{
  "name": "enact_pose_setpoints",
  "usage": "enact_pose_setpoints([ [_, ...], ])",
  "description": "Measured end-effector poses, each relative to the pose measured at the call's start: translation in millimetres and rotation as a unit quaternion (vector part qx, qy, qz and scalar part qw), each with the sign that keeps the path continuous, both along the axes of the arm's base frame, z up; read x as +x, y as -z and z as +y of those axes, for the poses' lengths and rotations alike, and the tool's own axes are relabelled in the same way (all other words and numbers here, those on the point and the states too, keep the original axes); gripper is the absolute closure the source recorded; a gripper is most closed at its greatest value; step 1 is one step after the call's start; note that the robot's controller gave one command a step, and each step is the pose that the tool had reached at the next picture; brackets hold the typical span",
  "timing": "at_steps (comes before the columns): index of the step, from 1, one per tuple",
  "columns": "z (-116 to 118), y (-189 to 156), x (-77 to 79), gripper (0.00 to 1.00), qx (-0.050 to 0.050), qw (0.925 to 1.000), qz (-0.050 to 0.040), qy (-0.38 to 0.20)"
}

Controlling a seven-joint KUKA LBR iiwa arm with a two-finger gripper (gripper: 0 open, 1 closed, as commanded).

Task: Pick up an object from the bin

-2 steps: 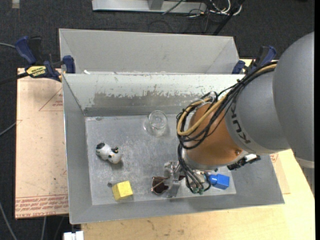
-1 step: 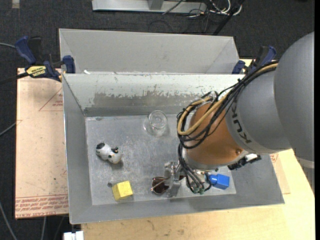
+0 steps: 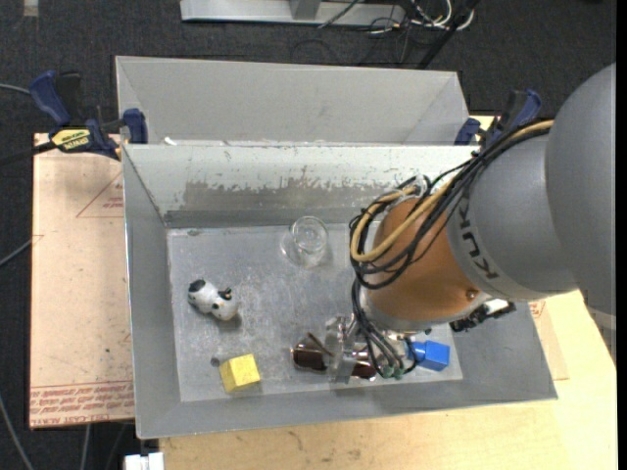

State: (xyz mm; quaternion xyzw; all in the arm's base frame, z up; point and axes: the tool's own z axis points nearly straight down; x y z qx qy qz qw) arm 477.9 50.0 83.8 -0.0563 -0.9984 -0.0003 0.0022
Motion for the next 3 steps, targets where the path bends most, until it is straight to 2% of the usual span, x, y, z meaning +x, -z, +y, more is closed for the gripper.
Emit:
enact_pose_setpoints([
  [1, -0.1, -20.9, -1.5, 1.00, 0.000, 1.0000, 0.0028, 0.000],
  [2, 0.4, -9.3, 0.8, 1.00, 0.000, 1.0000, -0.0028, 0.000],
  [3, 0.3, 1.6, -0.3, 1.00, 0.000, 1.0000, -0.0009, 0.000],
])
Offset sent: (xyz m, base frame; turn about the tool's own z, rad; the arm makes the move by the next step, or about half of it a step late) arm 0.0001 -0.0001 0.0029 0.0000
